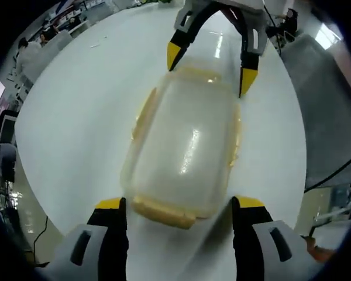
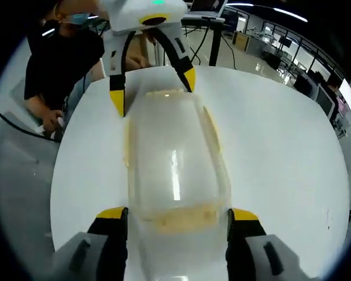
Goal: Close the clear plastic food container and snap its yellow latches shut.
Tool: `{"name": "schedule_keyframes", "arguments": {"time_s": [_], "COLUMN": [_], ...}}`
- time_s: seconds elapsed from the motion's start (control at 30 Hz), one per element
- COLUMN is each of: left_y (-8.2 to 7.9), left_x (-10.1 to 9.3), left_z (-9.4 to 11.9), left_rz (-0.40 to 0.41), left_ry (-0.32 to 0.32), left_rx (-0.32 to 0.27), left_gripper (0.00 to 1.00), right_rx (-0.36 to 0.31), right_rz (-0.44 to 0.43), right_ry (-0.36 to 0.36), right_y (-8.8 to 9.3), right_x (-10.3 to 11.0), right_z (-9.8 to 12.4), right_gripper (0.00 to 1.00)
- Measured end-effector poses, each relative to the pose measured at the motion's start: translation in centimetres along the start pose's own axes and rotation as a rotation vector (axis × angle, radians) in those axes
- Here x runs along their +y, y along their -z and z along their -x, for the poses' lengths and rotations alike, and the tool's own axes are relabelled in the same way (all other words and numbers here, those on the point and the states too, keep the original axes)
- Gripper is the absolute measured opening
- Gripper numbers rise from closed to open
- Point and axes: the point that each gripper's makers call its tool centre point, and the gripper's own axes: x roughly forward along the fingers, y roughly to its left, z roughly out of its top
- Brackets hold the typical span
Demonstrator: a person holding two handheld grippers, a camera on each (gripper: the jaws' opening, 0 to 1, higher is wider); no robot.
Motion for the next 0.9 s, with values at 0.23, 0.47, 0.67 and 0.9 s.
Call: {"name": "schedule_keyframes", "arguments": {"time_s": [0.23, 0.47, 0.67, 0.9], "left_y": [-0.1, -0.1, -0.2, -0.2], "left_x": [0.2, 0.3, 0.3, 0.2], "left_z": [0.1, 0.2, 0.2, 0.2], "left_rz": [-0.013, -0.028, -0.020, -0.025], "left_ry": [0.003, 0.005, 0.002, 0.003], "left_rx": [0.034, 0.056, 0.057, 0.047], "left_gripper": [0.60, 0.58, 0.58, 0.58], "right_rx": [0.023, 0.029, 0.053, 0.068], "right_rz": [0.062, 0.084, 0.122, 0.150], "right_ry": [-0.035, -0.088, -0.079, -0.065], "right_y": [0.1, 0.3, 0.5, 0.5], "right_x": [0.2, -0.1, -0.4, -0.5], "right_z": [0.3, 0.7, 0.9, 0.8], "right_gripper": [0.57, 0.38, 0.37, 0.39]}}
